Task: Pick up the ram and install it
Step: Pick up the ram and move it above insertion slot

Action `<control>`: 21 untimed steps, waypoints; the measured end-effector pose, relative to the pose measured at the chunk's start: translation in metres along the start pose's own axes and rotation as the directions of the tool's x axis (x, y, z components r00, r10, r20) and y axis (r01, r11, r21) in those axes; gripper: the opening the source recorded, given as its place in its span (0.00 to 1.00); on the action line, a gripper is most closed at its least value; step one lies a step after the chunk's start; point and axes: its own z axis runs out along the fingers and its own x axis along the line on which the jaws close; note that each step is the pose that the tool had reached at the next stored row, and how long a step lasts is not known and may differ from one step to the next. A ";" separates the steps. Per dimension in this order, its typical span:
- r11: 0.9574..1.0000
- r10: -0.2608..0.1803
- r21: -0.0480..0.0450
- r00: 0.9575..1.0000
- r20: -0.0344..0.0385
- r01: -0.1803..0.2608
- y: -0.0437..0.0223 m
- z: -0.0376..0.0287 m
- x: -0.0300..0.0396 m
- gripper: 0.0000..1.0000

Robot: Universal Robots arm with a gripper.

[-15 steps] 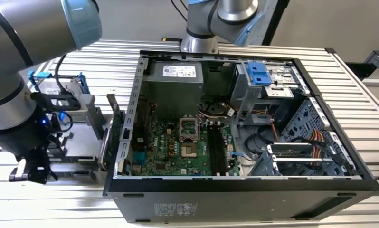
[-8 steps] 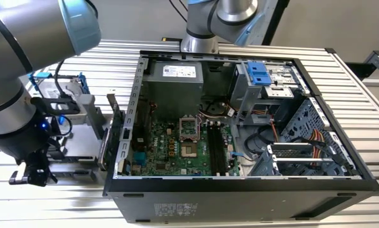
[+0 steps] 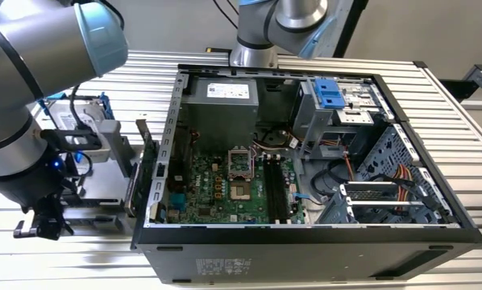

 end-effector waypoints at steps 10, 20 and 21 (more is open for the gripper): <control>1.000 0.000 0.000 1.000 0.000 0.000 -0.0001 0.0097 0.0000 1.00; 1.000 0.000 0.000 1.000 0.000 0.000 -0.0001 0.0103 0.0003 0.00; 1.000 0.000 0.000 1.000 0.000 0.000 -0.0001 0.0104 0.0003 0.00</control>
